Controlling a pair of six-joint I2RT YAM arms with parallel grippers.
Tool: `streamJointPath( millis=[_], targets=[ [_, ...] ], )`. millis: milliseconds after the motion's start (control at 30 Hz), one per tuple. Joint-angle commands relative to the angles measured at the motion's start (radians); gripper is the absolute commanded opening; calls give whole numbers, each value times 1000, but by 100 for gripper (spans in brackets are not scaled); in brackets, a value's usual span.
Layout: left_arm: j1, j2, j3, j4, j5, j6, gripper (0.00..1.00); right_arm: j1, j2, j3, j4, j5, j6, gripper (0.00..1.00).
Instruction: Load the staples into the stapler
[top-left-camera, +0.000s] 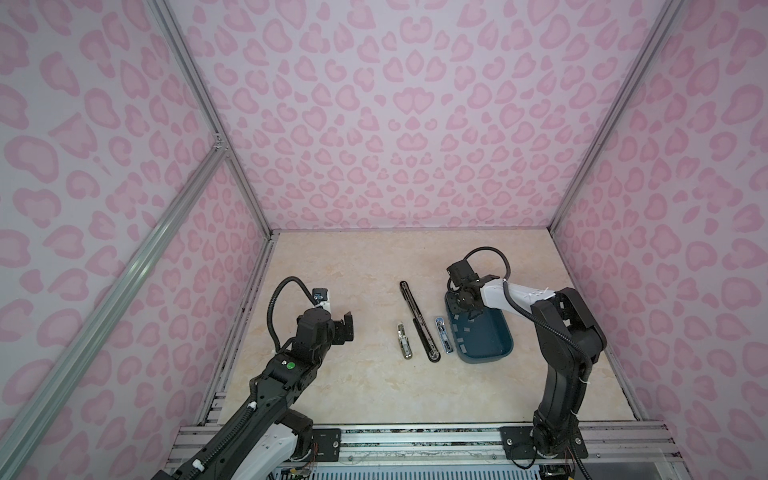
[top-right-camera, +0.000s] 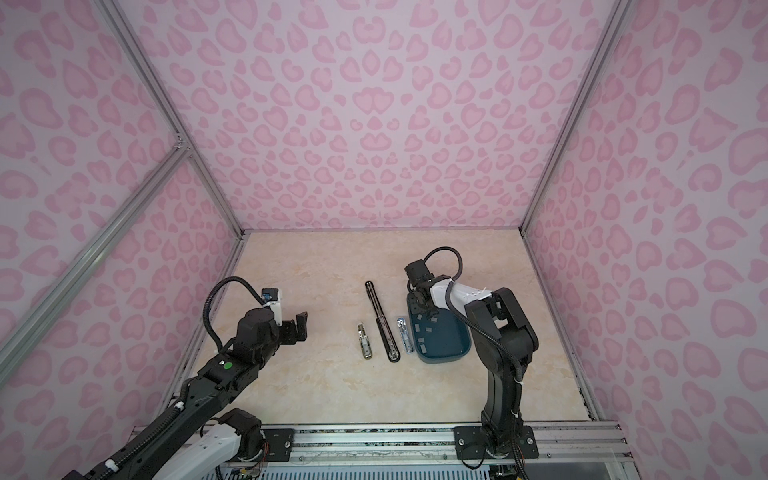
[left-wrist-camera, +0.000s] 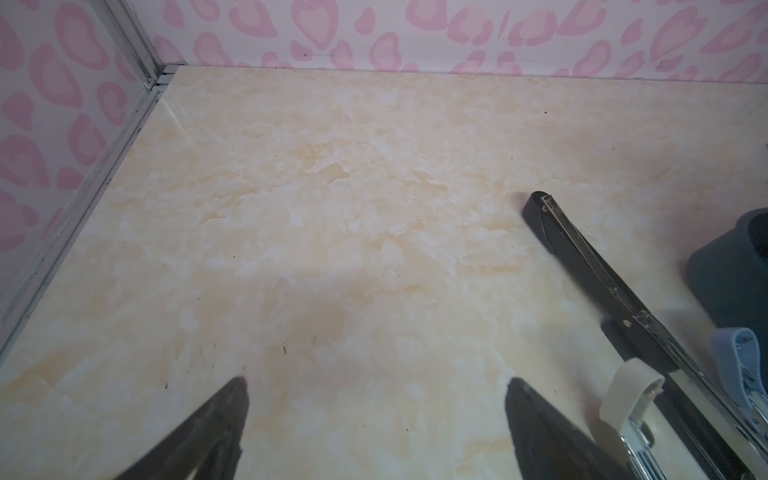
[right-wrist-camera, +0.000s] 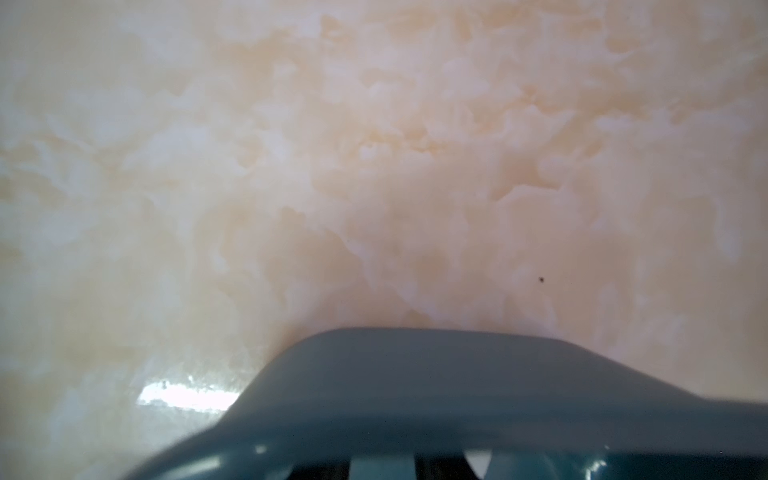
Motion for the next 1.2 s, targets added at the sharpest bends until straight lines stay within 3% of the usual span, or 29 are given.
streamJointPath(
  millis=[0,667,1167],
  targets=[
    [2,7,14,29,3,10,97,1,25,-3,-52,-21,7,25],
    [3,39,18,48,46,-3,97,0,4,-16,-45,-35,19,13],
    [3,49,-1,31,102,-111,97,5,-224,-99,-80,-31,53,10]
  ],
)
